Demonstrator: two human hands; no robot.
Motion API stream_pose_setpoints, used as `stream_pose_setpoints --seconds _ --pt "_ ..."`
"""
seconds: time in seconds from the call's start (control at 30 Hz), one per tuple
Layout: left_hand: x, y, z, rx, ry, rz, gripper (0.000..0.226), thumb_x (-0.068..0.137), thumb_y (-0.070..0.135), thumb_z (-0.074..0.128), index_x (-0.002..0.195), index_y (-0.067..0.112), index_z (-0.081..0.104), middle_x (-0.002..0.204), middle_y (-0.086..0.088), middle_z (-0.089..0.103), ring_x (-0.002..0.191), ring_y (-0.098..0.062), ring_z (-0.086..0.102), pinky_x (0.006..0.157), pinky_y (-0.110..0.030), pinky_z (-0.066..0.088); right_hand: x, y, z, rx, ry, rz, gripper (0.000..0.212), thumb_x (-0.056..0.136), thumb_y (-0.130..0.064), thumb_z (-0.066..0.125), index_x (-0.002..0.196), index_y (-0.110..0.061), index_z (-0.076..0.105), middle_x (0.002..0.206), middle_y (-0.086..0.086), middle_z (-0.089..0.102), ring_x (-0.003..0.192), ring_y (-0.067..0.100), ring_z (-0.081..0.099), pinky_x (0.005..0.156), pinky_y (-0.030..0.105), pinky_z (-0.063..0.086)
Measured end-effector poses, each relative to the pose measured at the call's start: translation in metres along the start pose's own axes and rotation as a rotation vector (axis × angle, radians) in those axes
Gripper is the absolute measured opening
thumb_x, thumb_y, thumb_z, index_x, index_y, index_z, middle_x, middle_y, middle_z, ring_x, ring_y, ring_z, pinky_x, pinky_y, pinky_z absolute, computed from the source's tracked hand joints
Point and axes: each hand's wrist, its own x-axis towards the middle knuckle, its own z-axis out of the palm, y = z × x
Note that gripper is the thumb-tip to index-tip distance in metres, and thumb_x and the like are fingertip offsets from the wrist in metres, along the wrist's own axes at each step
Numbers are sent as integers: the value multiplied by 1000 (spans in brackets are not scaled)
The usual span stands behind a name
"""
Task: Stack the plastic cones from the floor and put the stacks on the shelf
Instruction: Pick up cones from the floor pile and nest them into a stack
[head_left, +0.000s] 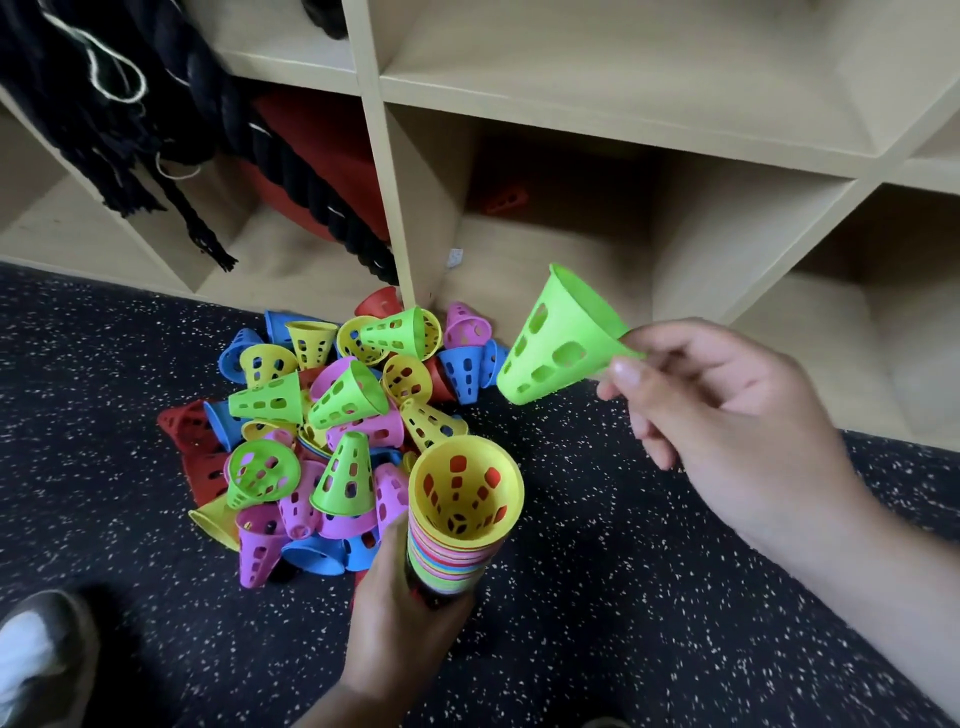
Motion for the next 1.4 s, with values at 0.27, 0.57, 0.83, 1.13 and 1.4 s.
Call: stream_pose_setpoints --seconds 0.27,0.57,0.83,1.13,1.4 --pt "-5 11 -2 -21 27 -20 72 64 40 85 127 35 52 111 21 69 100 1 68 82 -30 57 -28 -10 12 -242 -430 -154 39 81 -37 78 118 -34 69 85 -4 67 58 23 51 53 23 43" --pt "-1 19 -42 -1 165 -35 56 60 19 91 106 19 58 98 22 70 86 6 66 73 -7 48 2 98 26 -455 -135 163 15 89 -20 61 95 -33 67 80 -9 68 63 4 59 57 13 42" --pt "2 18 -52 -16 252 -60 57 60 -4 90 102 18 56 82 12 71 76 10 66 64 -2 45 32 158 56 -946 -571 143 37 87 -35 60 122 -30 49 115 -6 51 99 19 55 85 40 50" --pt "2 -3 -45 -62 199 -98 66 54 8 94 105 27 57 93 15 73 83 -7 73 73 -27 60 53 168 65 -987 -640 85 33 78 -35 51 111 -32 56 96 -6 63 83 20 59 73 33 50" --pt "1 1 -43 -27 193 -75 71 53 11 96 102 43 55 93 21 72 81 0 71 72 -20 57 46 182 67 -1026 -643 5 8 88 -24 56 89 -16 58 85 2 63 79 24 56 63 33 38"
